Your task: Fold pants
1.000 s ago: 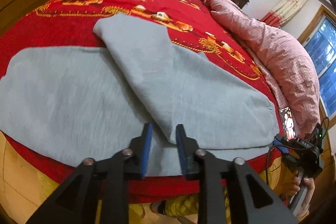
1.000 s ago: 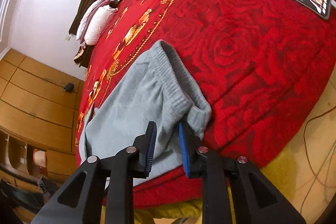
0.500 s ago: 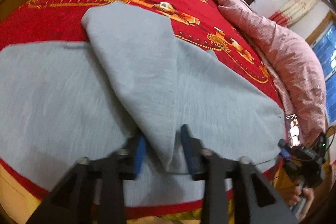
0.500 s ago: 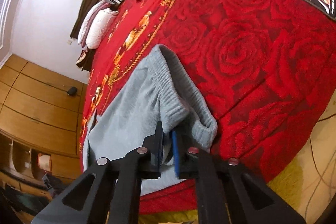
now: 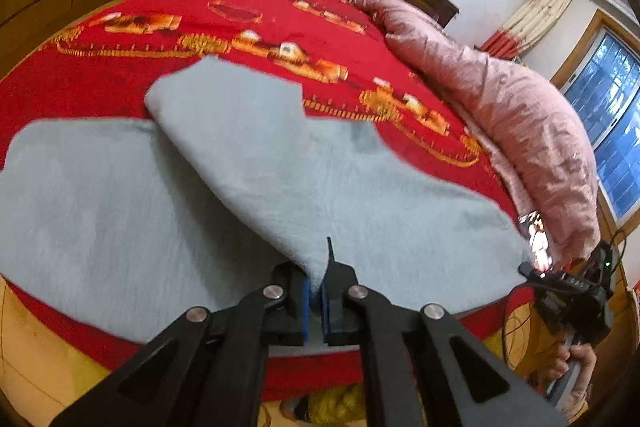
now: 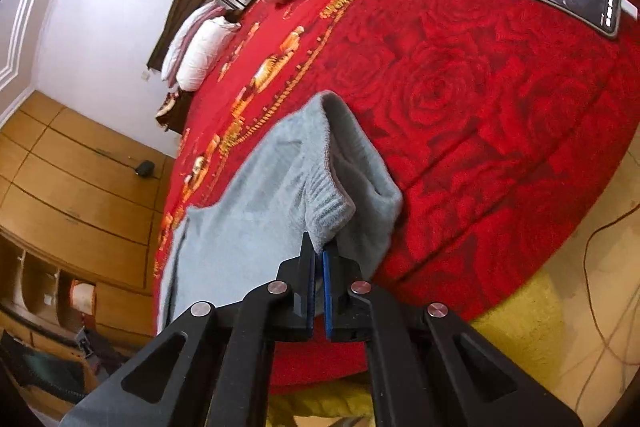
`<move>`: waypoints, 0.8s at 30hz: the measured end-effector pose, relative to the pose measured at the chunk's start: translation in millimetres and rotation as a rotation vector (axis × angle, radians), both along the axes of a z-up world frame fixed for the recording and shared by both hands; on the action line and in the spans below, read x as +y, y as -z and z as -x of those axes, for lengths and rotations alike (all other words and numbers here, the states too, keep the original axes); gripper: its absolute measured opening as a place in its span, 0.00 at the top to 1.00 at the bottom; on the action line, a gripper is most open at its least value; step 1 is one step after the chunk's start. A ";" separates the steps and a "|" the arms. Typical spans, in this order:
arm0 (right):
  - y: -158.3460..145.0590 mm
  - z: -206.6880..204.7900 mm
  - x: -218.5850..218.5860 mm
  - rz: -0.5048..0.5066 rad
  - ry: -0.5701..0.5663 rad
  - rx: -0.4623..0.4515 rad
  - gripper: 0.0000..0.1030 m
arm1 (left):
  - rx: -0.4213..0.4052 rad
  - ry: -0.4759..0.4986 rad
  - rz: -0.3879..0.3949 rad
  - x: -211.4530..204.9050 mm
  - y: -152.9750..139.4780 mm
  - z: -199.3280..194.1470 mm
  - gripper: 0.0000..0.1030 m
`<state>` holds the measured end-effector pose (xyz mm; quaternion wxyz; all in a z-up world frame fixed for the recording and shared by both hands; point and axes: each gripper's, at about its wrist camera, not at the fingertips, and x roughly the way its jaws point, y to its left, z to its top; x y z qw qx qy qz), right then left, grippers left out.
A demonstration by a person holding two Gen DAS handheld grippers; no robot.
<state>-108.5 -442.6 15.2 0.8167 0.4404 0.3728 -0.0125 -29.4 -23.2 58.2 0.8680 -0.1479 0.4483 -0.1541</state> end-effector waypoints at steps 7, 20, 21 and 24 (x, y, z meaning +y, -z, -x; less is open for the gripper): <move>18.9 -6.4 1.0 0.037 0.001 0.046 0.96 | 0.082 -0.005 0.017 1.6 26.0 -0.6 0.96; 15.0 -6.9 11.1 0.115 -0.026 0.090 0.94 | 0.093 0.052 -0.123 -11.4 40.4 6.6 0.91; 12.4 -5.3 12.3 0.117 -0.025 0.095 0.92 | 0.095 0.055 -0.127 -10.5 39.6 8.6 0.90; 3.0 -0.6 15.4 0.140 -0.019 0.108 0.91 | 0.107 0.058 -0.130 -5.2 37.0 14.9 0.82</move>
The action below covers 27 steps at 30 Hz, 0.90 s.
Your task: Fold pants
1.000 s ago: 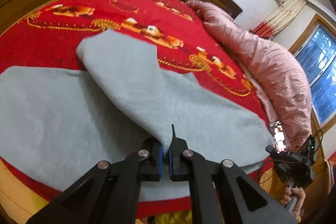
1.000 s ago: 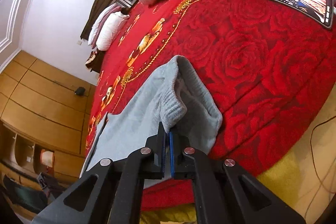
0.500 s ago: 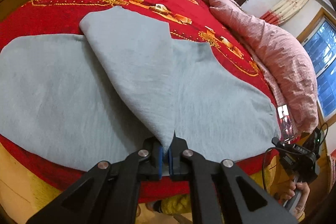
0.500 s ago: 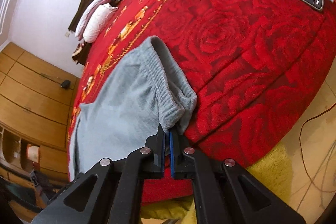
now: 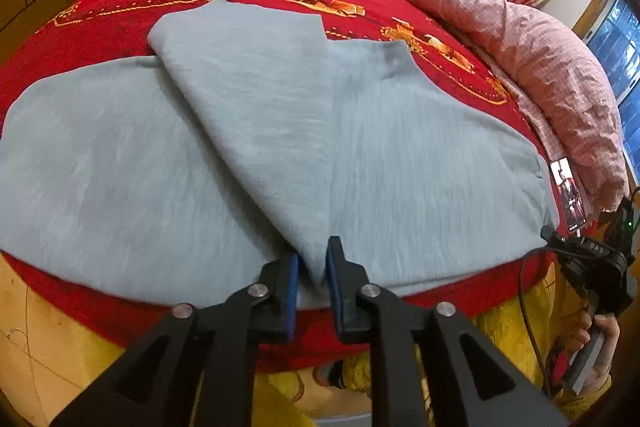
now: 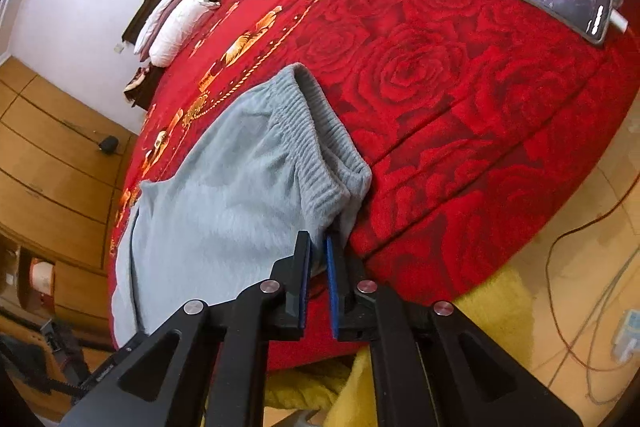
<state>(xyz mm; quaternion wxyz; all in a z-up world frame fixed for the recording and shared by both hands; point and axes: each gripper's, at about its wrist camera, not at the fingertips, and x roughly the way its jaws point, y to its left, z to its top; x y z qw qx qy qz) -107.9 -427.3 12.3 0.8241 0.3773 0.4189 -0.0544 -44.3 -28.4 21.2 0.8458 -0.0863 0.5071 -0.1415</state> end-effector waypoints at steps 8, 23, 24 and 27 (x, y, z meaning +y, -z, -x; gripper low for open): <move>-43.5 3.2 24.4 0.061 -0.060 -0.054 0.88 | -0.048 -0.043 -0.021 25.5 -34.5 7.6 0.62; -17.6 -55.0 70.6 0.134 -0.176 -0.002 0.80 | -0.120 -0.032 -0.108 -12.6 -58.5 -85.1 0.45; -14.8 -56.8 71.6 0.138 -0.183 0.001 0.80 | -0.120 -0.034 -0.114 -15.4 -57.4 -91.5 0.45; -9.9 -58.0 72.7 0.150 -0.200 -0.003 0.80 | -0.117 -0.050 -0.140 -25.9 -53.7 -121.2 0.45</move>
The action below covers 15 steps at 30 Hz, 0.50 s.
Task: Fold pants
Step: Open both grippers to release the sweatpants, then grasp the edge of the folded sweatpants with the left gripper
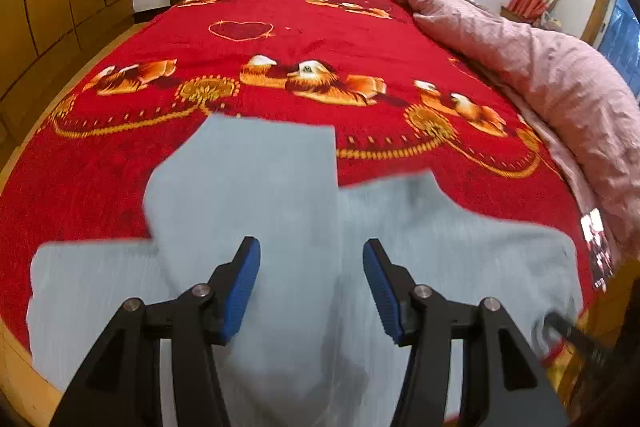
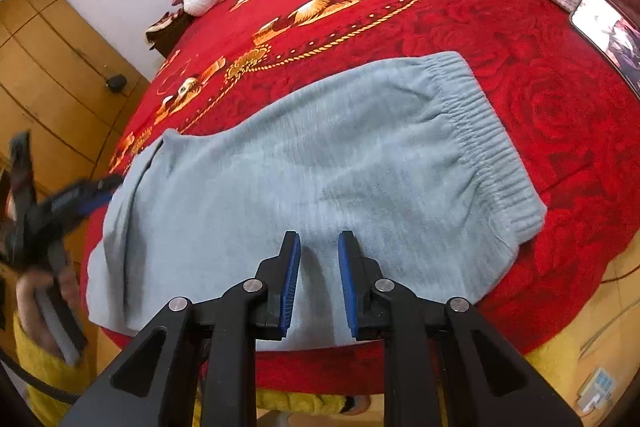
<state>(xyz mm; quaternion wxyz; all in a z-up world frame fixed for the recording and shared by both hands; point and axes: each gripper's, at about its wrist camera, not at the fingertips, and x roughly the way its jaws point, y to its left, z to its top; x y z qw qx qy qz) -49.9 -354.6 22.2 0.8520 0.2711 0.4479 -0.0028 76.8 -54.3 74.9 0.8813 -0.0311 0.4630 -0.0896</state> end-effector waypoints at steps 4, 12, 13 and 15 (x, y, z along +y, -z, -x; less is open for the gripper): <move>15.3 3.0 -7.3 -0.074 0.008 -0.017 0.80 | 0.006 -0.017 -0.044 -11.3 5.5 -34.8 0.45; 25.4 8.9 -16.1 -0.126 -0.019 -0.074 0.80 | 0.052 0.006 -0.165 -38.9 37.3 -79.6 0.45; 27.1 10.4 -16.6 -0.129 -0.022 -0.085 0.80 | 0.059 0.006 -0.176 -40.9 41.5 -81.8 0.45; 28.6 12.3 -17.0 -0.136 -0.023 -0.099 0.80 | 0.061 0.000 -0.193 -42.7 47.8 -85.0 0.45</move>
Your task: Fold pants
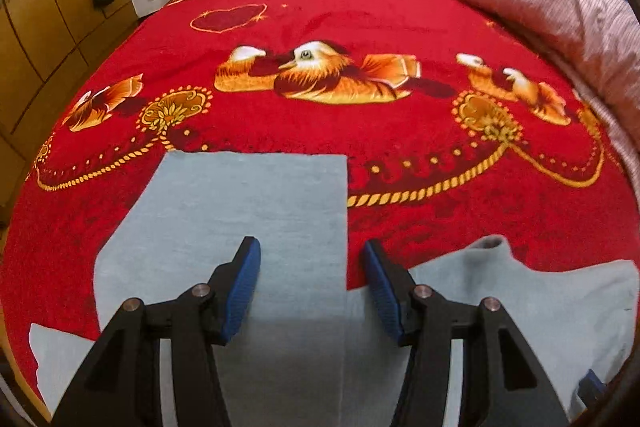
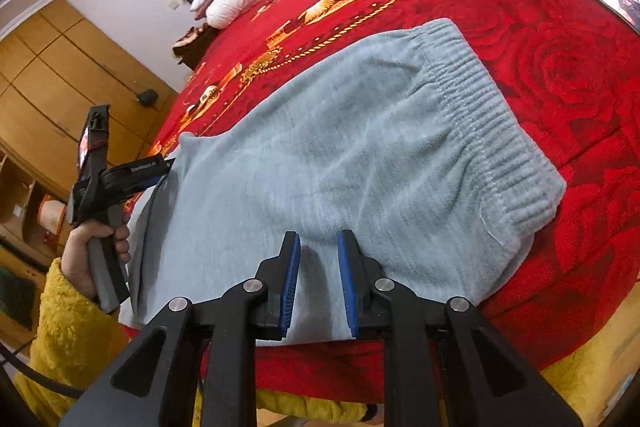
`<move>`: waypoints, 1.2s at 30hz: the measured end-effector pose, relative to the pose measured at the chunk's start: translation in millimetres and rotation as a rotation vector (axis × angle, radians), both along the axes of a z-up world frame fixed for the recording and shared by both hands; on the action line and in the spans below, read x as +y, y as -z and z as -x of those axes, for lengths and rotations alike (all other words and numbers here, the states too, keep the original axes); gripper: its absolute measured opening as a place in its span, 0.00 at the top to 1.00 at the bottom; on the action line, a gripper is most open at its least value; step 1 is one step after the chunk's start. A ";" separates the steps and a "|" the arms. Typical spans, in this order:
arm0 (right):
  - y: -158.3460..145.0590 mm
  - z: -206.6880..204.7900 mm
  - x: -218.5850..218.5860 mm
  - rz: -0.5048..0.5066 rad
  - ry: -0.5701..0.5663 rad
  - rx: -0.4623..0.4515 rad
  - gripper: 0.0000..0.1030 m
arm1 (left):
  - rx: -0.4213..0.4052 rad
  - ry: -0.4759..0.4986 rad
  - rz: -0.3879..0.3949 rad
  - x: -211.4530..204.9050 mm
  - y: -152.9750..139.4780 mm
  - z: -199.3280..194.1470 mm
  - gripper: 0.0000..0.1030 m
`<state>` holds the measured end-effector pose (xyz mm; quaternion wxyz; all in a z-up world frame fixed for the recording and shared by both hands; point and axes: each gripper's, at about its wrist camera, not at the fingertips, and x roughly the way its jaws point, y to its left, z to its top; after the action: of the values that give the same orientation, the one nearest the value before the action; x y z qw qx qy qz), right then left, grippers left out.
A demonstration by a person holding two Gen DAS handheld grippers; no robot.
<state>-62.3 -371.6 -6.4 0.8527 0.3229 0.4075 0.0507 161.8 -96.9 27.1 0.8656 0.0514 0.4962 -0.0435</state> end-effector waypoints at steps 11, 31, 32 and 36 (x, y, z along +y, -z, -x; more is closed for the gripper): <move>3.2 5.1 -5.2 -0.038 -0.007 -0.006 0.80 | -0.104 -0.015 0.105 23.9 -19.5 12.7 0.97; -22.4 3.3 30.1 0.132 -0.027 0.042 0.80 | -0.359 -0.346 0.288 198.3 -93.6 164.2 0.97; -23.4 4.4 33.4 0.139 -0.032 0.042 0.80 | -0.354 -0.359 0.285 204.4 -90.0 168.5 0.97; -27.0 7.6 42.9 0.160 -0.053 0.044 0.80 | -0.305 -0.411 0.280 229.4 -63.7 184.0 0.97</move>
<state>-69.9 -328.8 20.5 0.8650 0.2438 0.4373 0.0332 -22.2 132.5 90.8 0.9195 -0.1641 0.3497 0.0728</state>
